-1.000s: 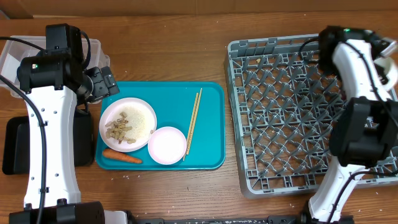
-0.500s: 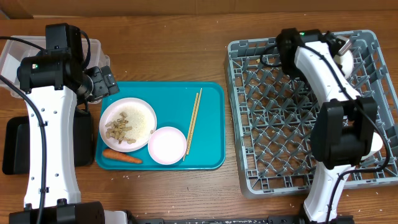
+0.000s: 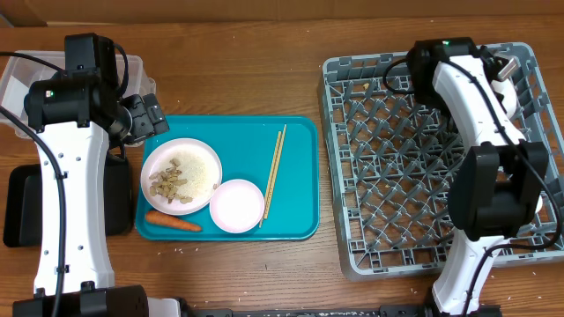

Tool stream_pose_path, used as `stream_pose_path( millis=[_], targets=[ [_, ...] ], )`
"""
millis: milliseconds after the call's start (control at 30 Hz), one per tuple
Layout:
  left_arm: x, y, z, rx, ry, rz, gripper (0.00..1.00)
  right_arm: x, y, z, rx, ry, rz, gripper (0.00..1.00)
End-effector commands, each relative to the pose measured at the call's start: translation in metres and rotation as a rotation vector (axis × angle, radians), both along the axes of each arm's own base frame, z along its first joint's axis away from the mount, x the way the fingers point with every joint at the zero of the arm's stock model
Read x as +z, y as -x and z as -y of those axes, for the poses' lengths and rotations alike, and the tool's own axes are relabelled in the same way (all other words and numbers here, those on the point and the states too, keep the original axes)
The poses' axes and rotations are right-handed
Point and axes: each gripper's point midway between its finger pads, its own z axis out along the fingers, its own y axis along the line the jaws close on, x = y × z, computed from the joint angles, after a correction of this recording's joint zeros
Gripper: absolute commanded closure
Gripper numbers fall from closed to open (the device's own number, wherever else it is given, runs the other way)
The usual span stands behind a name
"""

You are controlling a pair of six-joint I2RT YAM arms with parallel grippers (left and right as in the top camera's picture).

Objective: Sort waste into correct bins and load items into the dishwasher
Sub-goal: 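Carry the white bowl to the rack's back right and release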

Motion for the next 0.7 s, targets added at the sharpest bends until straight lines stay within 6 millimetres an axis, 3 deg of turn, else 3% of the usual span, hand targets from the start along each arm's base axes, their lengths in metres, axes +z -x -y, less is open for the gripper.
stream_pose_path(
  millis=[0,267,500,667],
  targets=[
    [0.0,-0.001,-0.002,0.019,0.0,0.001,0.0,0.029,-0.004,0.001,0.019,0.049,0.078,0.96],
    [-0.001,0.003,-0.001,0.016,0.0,-0.015,0.0,0.06,-0.003,0.028,0.017,0.234,0.081,0.96],
    [-0.001,0.003,-0.001,0.016,0.0,-0.014,0.0,0.03,0.0,0.037,-0.074,0.066,0.147,0.96],
    [-0.001,0.002,-0.001,0.016,0.0,-0.013,0.0,-0.001,-0.018,0.018,-0.048,-0.113,0.171,0.96]
  ],
)
